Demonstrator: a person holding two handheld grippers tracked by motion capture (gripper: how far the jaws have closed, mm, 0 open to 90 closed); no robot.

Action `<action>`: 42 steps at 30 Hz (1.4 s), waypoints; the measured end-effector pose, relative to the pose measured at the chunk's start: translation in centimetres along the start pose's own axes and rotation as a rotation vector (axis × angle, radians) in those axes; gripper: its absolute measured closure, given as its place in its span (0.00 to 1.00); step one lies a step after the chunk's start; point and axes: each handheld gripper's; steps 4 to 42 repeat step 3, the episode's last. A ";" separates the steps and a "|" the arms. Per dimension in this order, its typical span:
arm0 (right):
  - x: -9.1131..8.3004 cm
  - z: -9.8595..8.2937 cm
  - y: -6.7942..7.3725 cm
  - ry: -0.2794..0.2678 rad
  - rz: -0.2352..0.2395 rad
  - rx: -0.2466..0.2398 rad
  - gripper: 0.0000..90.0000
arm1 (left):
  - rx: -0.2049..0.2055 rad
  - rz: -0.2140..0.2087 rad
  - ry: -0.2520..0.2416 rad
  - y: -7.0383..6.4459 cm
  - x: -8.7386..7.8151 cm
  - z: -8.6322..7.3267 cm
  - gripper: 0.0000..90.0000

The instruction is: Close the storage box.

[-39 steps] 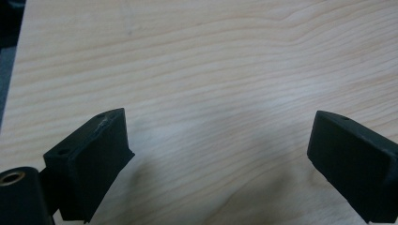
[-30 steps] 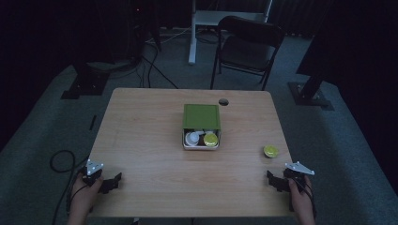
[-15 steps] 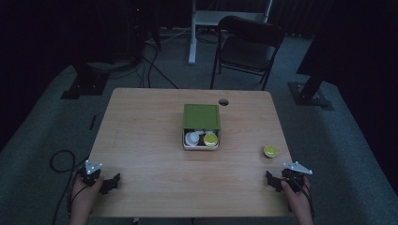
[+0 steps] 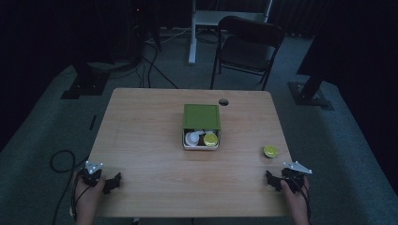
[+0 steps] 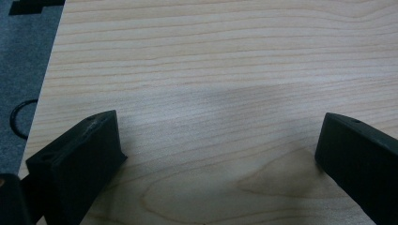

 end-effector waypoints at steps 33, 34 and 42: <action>0.0 0.0 0.0 0.000 0.000 0.000 0.12 | 0.000 0.000 0.000 0.0 0.0 0.0 0.01; 0.0 0.0 0.0 0.000 0.000 0.000 0.12 | 0.000 0.000 0.000 0.0 0.0 0.0 0.01; 0.0 0.0 0.0 0.000 0.000 0.000 0.12 | 0.000 0.000 0.000 0.0 0.0 0.0 0.01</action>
Point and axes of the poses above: each handheld gripper's, and its own axes: x roughly forward along the jaws, z roughly out of its top, y roughly to its left, and after that the axes turned 3 degrees about -y, right-handed
